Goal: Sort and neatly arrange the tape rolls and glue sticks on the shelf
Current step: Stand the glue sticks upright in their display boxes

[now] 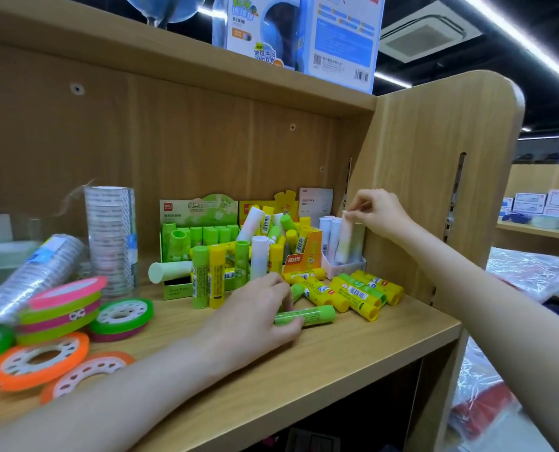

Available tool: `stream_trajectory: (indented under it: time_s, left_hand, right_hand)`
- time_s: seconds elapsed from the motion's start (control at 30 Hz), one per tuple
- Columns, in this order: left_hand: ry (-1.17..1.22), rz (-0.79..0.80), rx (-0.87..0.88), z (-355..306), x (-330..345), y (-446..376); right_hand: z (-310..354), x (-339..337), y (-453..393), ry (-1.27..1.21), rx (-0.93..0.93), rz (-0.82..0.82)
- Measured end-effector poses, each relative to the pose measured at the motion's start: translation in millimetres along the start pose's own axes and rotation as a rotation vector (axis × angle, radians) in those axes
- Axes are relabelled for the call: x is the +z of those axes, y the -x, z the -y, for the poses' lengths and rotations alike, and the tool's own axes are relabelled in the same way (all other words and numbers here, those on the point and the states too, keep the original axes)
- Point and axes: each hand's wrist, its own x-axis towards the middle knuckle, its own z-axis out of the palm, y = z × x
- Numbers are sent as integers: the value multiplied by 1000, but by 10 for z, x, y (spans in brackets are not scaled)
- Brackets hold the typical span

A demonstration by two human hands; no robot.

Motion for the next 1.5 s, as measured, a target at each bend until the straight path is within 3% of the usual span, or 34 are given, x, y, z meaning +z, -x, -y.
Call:
stream_trajectory:
  time_s: [0.1,0.23,0.33,0.67,0.97,1.2,1.5]
  left_hand:
    - [-4,-1,-3,-8,2,-2]
    - [-17,-19,8,-31,26,-3]
    - [-12,-34,17,-25,43,-7]
    - [37,-48,22,-10,59,-9]
    - [39,-34,7,-7,53,-11]
    - [40,-29,1,-1,59,-5]
    - [51,-29,4,-5,50,-1]
  right_hand:
    - [41,-101,-115,-175,17,-163]
    - [158,-10,-301,-221,6,-409]
    - [199,269,-402,-225,26,-459]
    - [54,714,-411,87,10,-83]
    - [24,603,-424,102,9,72]
    - [-20,610,-369,89,-23,-11]
    - [12,546,-397,23,-18,45]
